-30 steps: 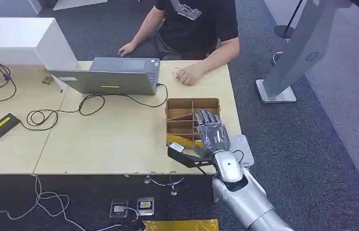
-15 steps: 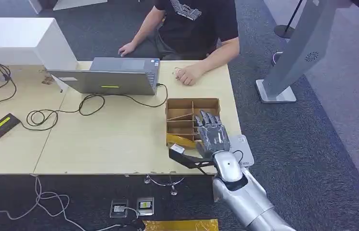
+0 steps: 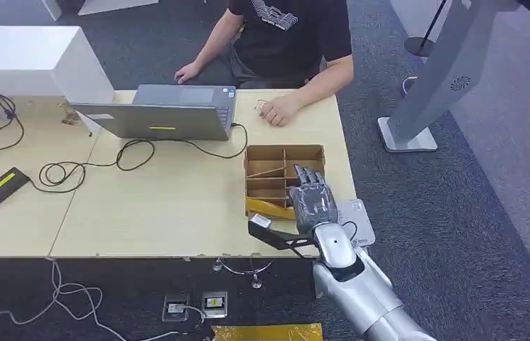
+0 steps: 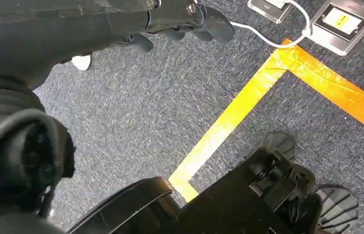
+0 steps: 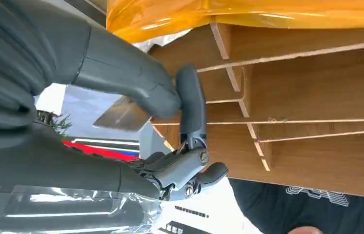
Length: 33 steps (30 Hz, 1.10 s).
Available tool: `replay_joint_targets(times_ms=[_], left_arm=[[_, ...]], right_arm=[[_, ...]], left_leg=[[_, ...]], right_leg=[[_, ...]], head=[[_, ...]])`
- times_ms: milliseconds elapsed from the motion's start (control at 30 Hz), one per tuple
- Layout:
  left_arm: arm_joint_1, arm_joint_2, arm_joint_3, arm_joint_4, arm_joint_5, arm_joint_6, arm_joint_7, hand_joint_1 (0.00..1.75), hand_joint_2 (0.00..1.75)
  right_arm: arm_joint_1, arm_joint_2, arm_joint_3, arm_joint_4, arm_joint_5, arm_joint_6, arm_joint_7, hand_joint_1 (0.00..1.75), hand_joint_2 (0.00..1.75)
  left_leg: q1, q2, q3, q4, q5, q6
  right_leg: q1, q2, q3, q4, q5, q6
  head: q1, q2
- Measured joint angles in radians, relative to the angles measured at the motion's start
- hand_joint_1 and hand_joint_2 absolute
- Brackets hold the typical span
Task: Pass the card to the sensor for recognition and then transmit it.
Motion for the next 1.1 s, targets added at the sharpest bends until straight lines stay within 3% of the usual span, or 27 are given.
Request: replay_joint_targets(times_ms=[367,400,433,1100], left_arm=[[-0.001,0.0,0.0,0.0,-0.009,-0.002,0.002,0.0,0.0],[-0.001,0.0,0.0,0.0,-0.009,-0.002,0.002,0.0,0.0],[-0.001,0.0,0.0,0.0,-0.009,-0.002,0.002,0.0,0.0],[-0.001,-0.001,0.0,0.0,-0.024,-0.002,0.002,0.0,0.0]], right_arm=[[0.0,-0.003,-0.001,0.003,0.002,0.0,-0.011,1.75,1.75],[0.0,-0.003,-0.001,0.003,0.003,0.0,-0.014,0.33,1.75],[0.0,-0.003,-0.001,0.003,0.003,0.002,-0.016,0.02,1.75],[0.0,0.0,-0.002,0.011,-0.006,-0.073,-0.046,0.0,1.75]], left_leg=[[0.0,0.0,0.0,0.0,0.0,0.0],[0.0,0.0,0.0,0.0,0.0,0.0],[0.0,0.0,0.0,0.0,0.0,0.0],[0.0,0.0,0.0,0.0,0.0,0.0]], right_leg=[[0.0,0.0,0.0,0.0,0.0,0.0],[0.0,0.0,0.0,0.0,0.0,0.0],[0.0,0.0,0.0,0.0,0.0,0.0],[0.0,0.0,0.0,0.0,0.0,0.0]], head=[[0.0,0.0],[0.0,0.0],[0.0,0.0],[0.0,0.0]])
